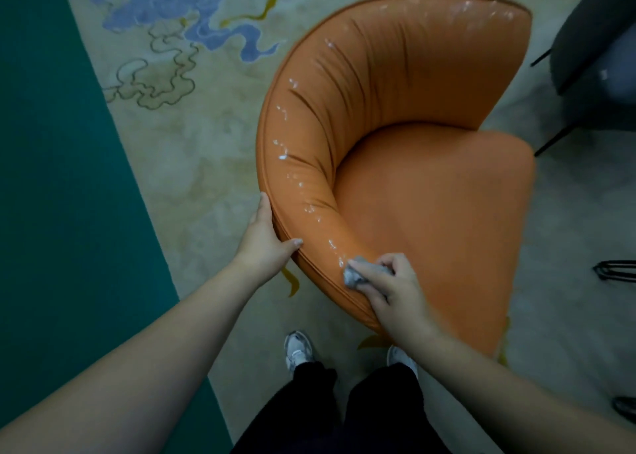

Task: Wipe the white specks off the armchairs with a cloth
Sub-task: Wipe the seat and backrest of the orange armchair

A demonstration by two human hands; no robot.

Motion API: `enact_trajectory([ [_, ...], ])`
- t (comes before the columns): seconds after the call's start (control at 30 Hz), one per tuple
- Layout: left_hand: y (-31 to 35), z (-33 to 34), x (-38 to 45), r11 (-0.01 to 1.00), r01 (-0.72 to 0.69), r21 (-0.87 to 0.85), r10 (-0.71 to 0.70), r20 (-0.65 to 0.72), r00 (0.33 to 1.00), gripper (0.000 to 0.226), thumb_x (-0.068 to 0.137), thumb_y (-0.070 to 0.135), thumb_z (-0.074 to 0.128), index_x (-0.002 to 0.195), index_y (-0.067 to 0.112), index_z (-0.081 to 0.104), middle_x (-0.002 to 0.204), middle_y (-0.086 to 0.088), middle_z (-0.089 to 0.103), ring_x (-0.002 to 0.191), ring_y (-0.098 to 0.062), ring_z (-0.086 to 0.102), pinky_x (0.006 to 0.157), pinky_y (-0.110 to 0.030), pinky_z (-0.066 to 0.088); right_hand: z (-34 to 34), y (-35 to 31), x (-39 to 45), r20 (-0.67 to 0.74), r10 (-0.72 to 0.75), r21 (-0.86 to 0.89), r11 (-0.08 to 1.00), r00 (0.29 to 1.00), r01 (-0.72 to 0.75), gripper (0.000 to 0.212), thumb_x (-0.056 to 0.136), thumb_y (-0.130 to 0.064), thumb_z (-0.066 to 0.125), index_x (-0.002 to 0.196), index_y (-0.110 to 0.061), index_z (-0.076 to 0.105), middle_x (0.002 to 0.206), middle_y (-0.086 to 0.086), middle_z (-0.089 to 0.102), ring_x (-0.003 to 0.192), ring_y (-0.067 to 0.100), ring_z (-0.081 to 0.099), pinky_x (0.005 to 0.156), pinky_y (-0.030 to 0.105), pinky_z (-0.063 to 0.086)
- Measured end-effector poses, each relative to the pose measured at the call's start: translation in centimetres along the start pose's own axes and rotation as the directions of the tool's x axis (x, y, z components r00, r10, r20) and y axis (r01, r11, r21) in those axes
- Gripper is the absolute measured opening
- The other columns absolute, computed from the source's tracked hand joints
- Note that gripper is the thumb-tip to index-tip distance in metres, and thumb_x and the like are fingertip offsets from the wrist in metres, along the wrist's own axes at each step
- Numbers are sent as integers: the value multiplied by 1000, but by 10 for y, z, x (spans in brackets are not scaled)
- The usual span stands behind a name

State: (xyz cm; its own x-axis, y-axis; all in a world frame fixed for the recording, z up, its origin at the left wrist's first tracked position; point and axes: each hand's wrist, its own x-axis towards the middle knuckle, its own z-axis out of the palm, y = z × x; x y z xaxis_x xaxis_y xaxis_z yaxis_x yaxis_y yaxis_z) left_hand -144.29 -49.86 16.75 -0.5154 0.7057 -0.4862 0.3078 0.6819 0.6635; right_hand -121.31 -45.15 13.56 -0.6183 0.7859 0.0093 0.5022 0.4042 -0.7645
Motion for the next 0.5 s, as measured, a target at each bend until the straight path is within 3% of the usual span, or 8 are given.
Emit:
enact_trajectory([
  [0.17, -3, -2, 5, 991, -19, 132, 20, -7, 1000, 112, 79, 20, 78, 153, 14, -5, 160, -9, 18, 141, -27, 32, 111, -42, 34, 37, -39, 51, 2, 43, 57, 997, 999, -43, 40, 82, -4, 70, 116, -25, 68, 102, 7, 43, 99, 27, 47, 90, 26, 37],
  [0.27, -2, -6, 8, 994, -13, 110, 10, 32, 999, 113, 79, 20, 78, 153, 14, -7, 159, -8, 20, 136, -28, 40, 109, -43, 37, 29, -29, 26, -19, 14, 1, 1000, 1000, -14, 46, 78, -2, 74, 116, -28, 68, 100, 7, 47, 94, 28, 49, 85, 25, 35],
  [0.37, 0, -14, 17, 992, -24, 128, 23, 15, 1000, 105, 84, 23, 72, 154, 17, -5, 158, -9, 25, 138, -28, 36, 112, -41, 33, 22, -21, 8, -48, 45, -11, 999, 998, -46, 54, 75, -1, 75, 118, -31, 62, 97, 9, 49, 91, 30, 51, 84, 23, 34],
  [0.5, 3, -24, 29, 989, -41, 139, 41, 0, 999, 97, 86, 20, 69, 154, 16, -1, 159, -7, 23, 141, -27, 31, 114, -40, 30, 38, -34, 47, -93, 95, 17, 995, 991, -94, 40, 78, -3, 73, 114, -21, 70, 99, 15, 48, 93, 35, 51, 87, 31, 39],
])
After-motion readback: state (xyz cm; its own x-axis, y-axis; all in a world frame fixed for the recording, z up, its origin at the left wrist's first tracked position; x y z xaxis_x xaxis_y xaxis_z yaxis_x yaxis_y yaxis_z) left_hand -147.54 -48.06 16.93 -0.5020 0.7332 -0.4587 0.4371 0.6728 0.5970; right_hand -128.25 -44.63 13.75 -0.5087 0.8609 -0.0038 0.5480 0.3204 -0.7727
